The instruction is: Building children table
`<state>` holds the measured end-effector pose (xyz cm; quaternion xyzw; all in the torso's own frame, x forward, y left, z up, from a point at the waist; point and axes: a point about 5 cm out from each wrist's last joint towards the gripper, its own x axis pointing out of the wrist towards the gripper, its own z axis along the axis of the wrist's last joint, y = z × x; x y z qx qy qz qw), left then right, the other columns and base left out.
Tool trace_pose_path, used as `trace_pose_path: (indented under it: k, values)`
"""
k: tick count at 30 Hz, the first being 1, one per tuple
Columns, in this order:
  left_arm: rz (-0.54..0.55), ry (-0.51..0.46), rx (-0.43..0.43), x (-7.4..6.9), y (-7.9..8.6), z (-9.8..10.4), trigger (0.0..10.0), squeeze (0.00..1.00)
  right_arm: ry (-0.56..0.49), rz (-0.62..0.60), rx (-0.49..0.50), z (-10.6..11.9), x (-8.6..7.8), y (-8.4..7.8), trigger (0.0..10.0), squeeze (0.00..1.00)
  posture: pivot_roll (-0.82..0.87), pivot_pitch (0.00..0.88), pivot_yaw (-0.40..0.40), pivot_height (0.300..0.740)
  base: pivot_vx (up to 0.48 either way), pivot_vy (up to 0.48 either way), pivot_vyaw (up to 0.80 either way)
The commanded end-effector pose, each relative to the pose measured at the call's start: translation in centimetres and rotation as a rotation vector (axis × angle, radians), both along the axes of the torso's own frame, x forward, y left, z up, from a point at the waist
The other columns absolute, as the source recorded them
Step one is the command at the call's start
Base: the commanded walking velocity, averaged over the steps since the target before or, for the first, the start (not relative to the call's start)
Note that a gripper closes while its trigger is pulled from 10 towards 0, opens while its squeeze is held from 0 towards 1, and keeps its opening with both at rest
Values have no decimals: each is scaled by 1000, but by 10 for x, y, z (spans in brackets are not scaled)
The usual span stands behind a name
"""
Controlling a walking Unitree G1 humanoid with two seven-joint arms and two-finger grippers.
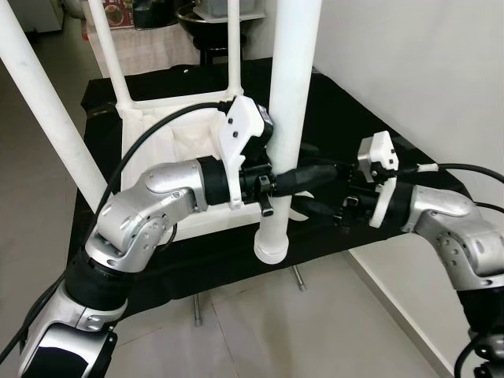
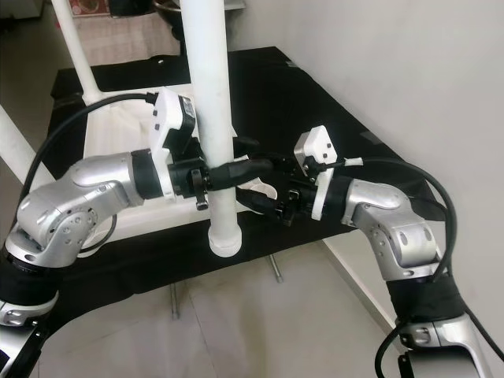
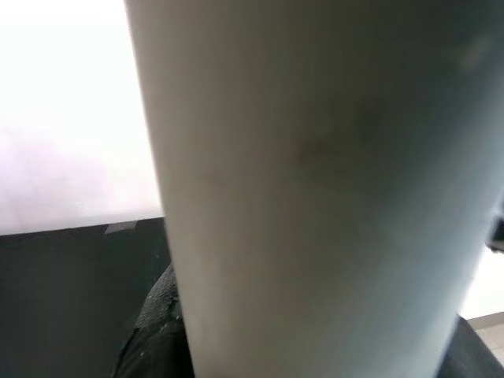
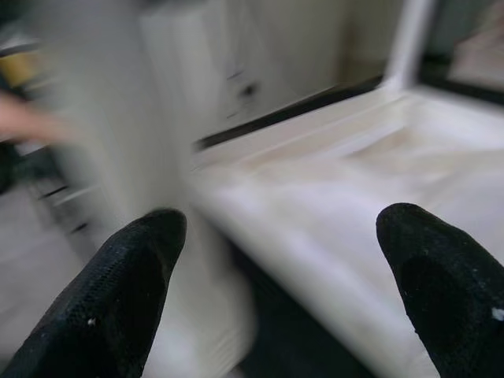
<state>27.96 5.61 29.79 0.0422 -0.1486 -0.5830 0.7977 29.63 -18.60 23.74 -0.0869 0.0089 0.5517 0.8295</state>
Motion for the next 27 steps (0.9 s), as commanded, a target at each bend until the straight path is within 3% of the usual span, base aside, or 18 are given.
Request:
trace_pose_path:
  k: [1, 11, 14, 16, 17, 18, 19, 22, 27]
  values:
    - [14, -55, -18, -2, 2, 8, 0, 0, 32, 116, 3, -6, -8, 10, 10000, 0, -91, 45, -20, 740, 0, 0, 0]
    - [25, -72, 2, -4, 5, 9, 0, 0, 48, 136, -3, -6, -8, 0, 10000, 0, -82, 49, -21, 740, 0, 0, 0]
    - [39, -70, -2, -3, 6, 8, 0, 0, 45, 179, 16, -6, -12, 11, 10000, 0, -83, 51, -23, 740, 0, 0, 0]
    - [43, -63, -14, -3, 5, 6, 0, 0, 27, 211, 41, -7, -13, 29, 10000, 0, -85, 49, -22, 740, 0, 0, 0]
    - [43, -63, -14, -3, 5, 6, 0, 0, 27, 211, 41, -7, -13, 29, 10000, 0, -85, 49, -22, 740, 0, 0, 0]
    - [42, -59, -21, -4, 4, 5, 0, 0, 3, 206, 52, -7, -11, 41, 10000, 0, -84, 51, -21, 740, 0, 0, 0]
    - [42, -59, -21, -4, 4, 5, 0, 0, 3, 206, 52, -7, -11, 41, 10000, 0, -84, 51, -21, 740, 0, 0, 0]
    - [40, -51, -35, -4, 1, 5, 0, 0, -26, 188, 81, -6, -6, 64, 10000, 0, -81, 53, -24, 740, 0, 0, 0]
    - [41, -43, -58, -4, 1, 6, 0, 0, -27, 164, 62, -11, -1, 73, 10000, 0, -80, 53, -26, 740, 0, 0, 0]
